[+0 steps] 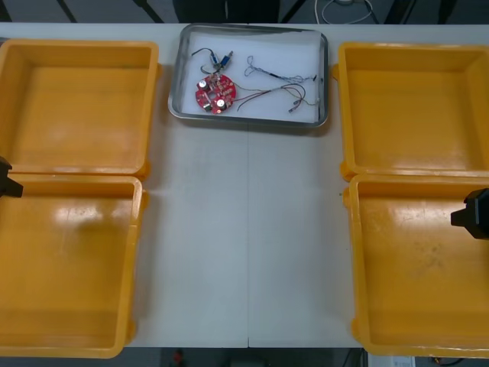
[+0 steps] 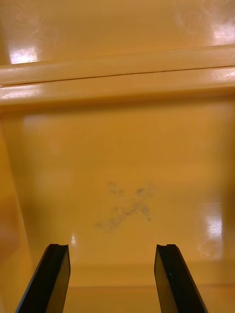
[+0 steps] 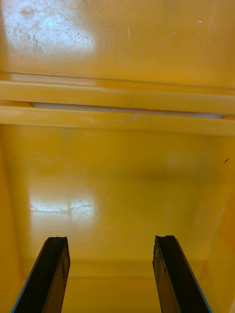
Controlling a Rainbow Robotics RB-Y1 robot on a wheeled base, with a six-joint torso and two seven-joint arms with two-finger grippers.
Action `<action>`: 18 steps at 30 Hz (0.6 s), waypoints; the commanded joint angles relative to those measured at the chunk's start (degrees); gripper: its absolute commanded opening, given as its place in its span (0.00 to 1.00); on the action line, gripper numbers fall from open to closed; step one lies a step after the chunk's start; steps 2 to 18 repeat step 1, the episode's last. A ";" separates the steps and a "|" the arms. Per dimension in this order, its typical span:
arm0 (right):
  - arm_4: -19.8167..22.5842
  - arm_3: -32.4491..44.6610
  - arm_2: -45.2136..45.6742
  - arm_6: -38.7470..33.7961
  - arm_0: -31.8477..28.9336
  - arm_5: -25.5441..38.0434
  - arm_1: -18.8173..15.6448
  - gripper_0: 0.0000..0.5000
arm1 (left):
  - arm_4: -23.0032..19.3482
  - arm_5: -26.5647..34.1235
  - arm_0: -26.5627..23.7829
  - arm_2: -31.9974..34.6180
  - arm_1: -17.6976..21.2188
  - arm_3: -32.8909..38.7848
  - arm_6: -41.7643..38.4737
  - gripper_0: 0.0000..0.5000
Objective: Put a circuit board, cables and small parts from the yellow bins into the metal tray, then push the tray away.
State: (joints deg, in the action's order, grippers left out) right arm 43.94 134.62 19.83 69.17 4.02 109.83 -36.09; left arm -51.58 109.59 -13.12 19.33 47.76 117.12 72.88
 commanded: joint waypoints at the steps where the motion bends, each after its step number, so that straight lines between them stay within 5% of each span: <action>1: 0.45 0.82 1.09 -0.97 -0.86 0.17 -2.14 1.00 | -0.28 0.41 1.08 1.77 2.34 1.71 3.94 1.00; 18: 0.45 0.82 1.09 -0.97 -0.86 0.17 -2.14 1.00 | -0.28 0.41 1.08 1.77 2.34 1.71 3.94 1.00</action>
